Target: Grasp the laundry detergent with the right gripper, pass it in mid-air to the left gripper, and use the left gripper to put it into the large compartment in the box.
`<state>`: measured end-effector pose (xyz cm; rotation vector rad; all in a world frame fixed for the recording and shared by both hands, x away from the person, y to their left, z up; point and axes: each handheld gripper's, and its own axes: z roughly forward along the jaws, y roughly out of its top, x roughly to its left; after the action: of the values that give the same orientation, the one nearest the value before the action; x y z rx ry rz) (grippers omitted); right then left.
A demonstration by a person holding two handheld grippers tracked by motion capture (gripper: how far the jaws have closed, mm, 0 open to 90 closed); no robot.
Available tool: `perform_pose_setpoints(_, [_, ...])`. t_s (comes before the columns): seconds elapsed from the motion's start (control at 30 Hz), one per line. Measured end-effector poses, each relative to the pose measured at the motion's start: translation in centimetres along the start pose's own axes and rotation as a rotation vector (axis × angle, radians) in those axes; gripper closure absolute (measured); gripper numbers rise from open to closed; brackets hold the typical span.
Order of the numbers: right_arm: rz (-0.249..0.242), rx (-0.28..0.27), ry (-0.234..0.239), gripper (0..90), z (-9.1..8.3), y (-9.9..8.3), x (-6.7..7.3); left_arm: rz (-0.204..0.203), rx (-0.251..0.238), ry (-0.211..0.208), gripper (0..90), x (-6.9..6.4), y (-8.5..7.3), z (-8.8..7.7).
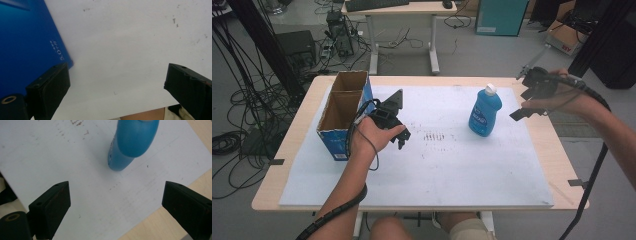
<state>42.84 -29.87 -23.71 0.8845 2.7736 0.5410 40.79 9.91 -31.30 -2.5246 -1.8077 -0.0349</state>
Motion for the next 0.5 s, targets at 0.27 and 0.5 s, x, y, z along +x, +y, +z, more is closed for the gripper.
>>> perform_pose_setpoints(0.27, [0.130, -0.224, -0.016, 7.3, 6.4, -4.0, -1.4, 0.007, 0.017, 0.004, 6.5, 0.1, 0.0, 0.6])
perform_pose_setpoints(0.5, [0.169, -0.424, -0.046, 5.0, 11.7, -5.2, -1.2, 0.032, 0.027, 0.017, 6.5, -0.6, 0.2, 0.8])
